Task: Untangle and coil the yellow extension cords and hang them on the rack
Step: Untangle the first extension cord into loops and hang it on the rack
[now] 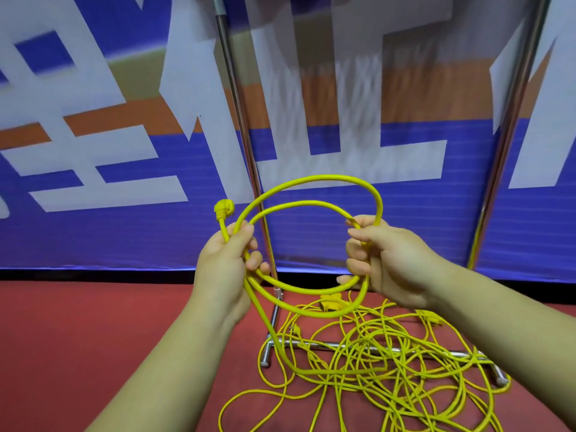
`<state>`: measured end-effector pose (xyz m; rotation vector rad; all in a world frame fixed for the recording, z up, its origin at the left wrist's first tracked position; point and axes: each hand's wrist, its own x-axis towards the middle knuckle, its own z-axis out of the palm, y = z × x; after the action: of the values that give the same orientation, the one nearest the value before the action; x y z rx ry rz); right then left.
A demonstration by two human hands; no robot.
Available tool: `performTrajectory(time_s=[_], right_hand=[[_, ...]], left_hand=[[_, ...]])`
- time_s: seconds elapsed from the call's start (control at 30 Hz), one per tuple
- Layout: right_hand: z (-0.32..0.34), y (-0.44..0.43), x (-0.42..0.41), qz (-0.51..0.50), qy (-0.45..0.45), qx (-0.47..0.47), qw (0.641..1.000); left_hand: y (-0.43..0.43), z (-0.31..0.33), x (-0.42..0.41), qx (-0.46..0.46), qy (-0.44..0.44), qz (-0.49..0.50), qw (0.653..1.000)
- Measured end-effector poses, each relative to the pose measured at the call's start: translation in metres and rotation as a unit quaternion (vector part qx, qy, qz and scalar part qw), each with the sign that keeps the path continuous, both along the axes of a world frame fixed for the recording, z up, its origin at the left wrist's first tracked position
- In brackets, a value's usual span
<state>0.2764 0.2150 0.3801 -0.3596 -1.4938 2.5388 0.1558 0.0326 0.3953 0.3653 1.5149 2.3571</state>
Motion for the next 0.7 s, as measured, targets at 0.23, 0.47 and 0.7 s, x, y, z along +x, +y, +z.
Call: performTrajectory(time_s=[0.23, 0.47, 0.7], right_hand=[[0.001, 0.004, 0.000, -0.069, -0.051, 0.173, 0.981], [0.006, 0.019, 0.018, 0.067, -0.018, 0.056, 0.996], [0.006, 0.017, 0.023, 0.075, -0.035, 0.077, 0.994]], left_hand=[[0.000, -0.009, 0.002, -0.075, 0.039, -0.047, 0.995], [-0.006, -0.012, -0.004, -0.121, 0.038, -0.079, 0.989], [-0.005, -0.025, -0.011, -0.254, 0.152, -0.087, 0.951]])
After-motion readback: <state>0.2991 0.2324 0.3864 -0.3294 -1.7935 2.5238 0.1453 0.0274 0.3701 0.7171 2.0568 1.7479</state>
